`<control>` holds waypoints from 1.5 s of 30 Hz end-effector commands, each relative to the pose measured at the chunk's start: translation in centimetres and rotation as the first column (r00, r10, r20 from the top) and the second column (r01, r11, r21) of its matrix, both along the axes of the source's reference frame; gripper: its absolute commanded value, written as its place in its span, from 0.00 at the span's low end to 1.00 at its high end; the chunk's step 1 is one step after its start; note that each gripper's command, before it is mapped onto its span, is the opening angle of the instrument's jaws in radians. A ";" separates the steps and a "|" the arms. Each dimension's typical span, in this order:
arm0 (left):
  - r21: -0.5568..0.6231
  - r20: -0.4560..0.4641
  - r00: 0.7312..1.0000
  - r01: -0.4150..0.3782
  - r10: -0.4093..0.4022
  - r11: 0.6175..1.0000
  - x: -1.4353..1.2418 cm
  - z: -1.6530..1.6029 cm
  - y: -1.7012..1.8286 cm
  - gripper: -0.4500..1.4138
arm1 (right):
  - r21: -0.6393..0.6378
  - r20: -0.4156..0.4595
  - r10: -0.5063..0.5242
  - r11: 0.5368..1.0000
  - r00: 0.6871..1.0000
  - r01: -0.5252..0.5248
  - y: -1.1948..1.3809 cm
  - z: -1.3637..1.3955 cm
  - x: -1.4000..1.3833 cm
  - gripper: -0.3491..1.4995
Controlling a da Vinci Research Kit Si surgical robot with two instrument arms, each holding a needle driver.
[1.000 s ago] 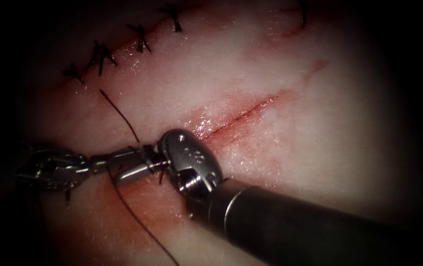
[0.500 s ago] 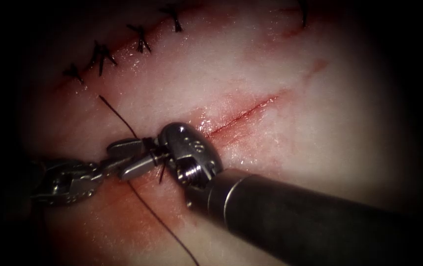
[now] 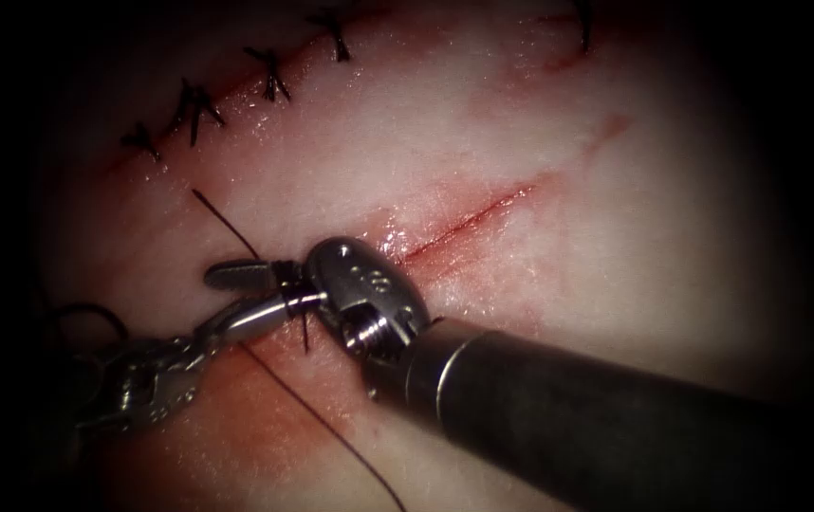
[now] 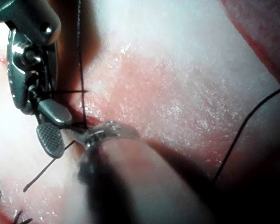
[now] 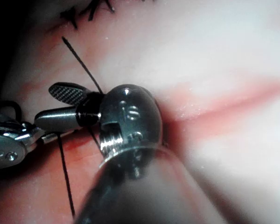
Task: Wound Closure
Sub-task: Grab tail and pull through knot downward with right tool while pulling up with left holder
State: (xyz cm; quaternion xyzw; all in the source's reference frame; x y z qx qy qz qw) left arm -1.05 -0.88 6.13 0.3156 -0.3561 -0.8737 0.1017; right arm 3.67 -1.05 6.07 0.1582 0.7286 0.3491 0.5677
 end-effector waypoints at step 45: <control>-0.081 0.005 0.999 0.037 -0.037 0.996 -0.19 0.26 -0.09 0.00 | -0.008 0.262 0.202 0.978 0.944 -0.207 0.19 0.04 -0.15 0.61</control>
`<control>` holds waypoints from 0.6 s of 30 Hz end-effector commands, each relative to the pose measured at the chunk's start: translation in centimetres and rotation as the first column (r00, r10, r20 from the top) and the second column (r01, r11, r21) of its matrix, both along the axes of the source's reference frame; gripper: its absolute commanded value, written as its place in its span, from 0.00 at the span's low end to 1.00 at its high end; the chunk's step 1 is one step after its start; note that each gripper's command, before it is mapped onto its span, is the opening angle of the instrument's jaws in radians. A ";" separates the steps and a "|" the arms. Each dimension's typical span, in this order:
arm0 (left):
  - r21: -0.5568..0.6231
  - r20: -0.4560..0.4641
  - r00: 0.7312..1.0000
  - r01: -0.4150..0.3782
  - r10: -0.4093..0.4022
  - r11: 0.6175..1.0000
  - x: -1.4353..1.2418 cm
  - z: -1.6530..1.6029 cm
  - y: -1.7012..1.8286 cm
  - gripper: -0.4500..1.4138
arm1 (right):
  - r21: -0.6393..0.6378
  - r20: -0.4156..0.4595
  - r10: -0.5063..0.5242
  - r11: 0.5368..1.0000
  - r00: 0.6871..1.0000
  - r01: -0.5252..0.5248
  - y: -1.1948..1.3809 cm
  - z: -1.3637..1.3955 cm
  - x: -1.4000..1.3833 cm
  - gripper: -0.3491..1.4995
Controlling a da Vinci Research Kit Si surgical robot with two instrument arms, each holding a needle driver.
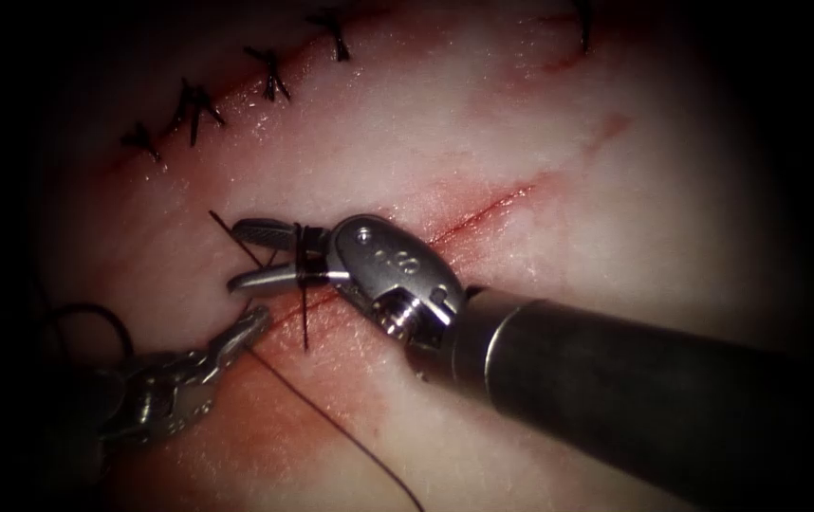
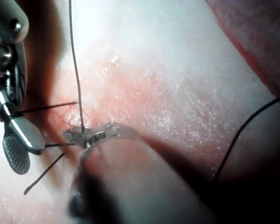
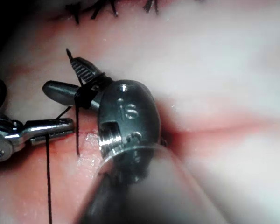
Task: Wound Closure
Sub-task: Grab tail and pull through knot downward with right tool while pulling up with left holder
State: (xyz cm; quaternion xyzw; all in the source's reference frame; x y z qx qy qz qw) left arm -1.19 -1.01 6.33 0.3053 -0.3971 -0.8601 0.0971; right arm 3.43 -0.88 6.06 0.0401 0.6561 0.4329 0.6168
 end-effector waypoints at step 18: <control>0.013 0.011 1.000 -0.015 0.015 1.000 -0.07 -0.07 0.19 0.00 | -0.016 0.073 -0.096 0.995 0.993 0.097 -0.12 0.34 0.59 0.00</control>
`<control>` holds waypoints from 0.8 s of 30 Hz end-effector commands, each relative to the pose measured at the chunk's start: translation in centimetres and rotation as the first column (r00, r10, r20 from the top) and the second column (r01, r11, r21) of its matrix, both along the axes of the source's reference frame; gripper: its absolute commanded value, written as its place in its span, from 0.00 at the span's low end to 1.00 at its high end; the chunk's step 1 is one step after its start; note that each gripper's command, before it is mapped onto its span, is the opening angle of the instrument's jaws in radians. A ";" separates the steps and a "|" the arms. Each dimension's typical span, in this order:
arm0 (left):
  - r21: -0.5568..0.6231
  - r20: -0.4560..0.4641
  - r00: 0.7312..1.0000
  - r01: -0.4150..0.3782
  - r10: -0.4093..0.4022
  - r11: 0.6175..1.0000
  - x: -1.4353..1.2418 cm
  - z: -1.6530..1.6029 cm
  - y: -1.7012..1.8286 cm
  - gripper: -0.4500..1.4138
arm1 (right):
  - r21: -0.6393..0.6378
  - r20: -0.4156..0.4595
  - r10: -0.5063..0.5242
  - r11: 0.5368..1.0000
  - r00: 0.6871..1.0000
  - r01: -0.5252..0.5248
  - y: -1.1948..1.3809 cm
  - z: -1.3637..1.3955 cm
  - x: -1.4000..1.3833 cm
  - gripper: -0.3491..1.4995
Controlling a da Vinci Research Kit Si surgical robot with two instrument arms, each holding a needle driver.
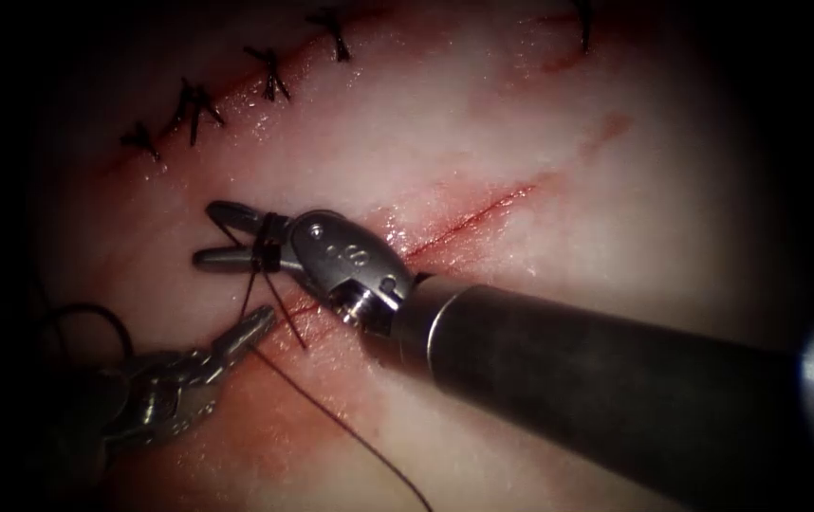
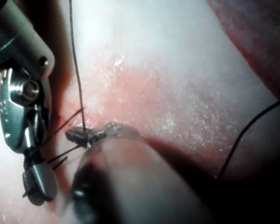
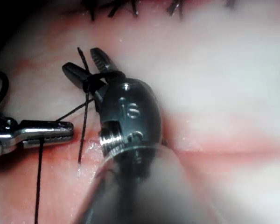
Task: Wound Closure
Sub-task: Grab tail and pull through knot downward with right tool while pulling up with left holder
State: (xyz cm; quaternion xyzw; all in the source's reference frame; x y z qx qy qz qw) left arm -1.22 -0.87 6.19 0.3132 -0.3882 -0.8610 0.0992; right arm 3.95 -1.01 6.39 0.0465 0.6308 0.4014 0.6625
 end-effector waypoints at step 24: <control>0.037 0.013 1.000 0.025 -0.025 0.999 0.49 -0.18 0.41 0.00 | -0.209 -0.081 -0.137 0.971 0.987 0.118 -0.65 -0.27 -0.34 0.00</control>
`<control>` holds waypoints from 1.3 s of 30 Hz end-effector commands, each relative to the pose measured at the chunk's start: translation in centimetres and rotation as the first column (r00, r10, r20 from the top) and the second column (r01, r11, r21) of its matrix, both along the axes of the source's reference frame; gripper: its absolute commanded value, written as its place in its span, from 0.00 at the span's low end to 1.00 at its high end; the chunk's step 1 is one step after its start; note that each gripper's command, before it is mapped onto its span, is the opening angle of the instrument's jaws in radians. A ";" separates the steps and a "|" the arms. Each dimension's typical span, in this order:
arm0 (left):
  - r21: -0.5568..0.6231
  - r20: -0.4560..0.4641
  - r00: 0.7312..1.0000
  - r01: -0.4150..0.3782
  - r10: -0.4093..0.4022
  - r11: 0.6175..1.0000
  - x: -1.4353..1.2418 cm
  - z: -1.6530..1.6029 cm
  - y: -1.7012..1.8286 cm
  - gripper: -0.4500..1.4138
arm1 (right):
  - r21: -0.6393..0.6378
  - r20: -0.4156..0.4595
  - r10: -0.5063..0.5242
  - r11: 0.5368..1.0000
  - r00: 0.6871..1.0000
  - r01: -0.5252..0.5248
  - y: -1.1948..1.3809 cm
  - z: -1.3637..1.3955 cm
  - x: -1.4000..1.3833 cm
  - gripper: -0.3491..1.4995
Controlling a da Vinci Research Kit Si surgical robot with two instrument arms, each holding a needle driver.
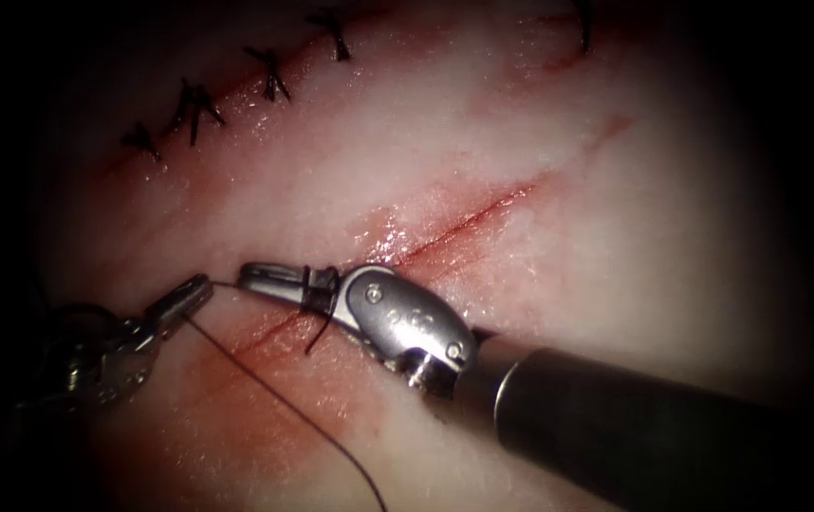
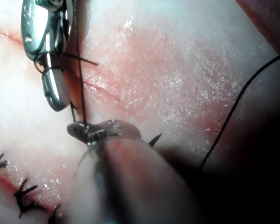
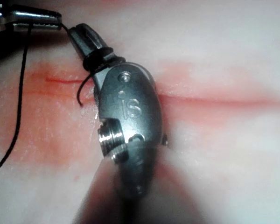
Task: Wound Closure
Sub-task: Grab tail and pull through knot downward with right tool while pulling up with left holder
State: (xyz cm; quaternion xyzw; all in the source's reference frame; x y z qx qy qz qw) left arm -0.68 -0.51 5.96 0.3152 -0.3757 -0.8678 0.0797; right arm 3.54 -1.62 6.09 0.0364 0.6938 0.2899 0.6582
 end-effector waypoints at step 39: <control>-0.060 -0.051 0.999 -0.012 0.009 0.998 -0.11 -0.71 1.01 0.00 | -0.057 0.014 0.029 0.998 0.999 -0.028 -1.11 -0.20 -0.78 0.00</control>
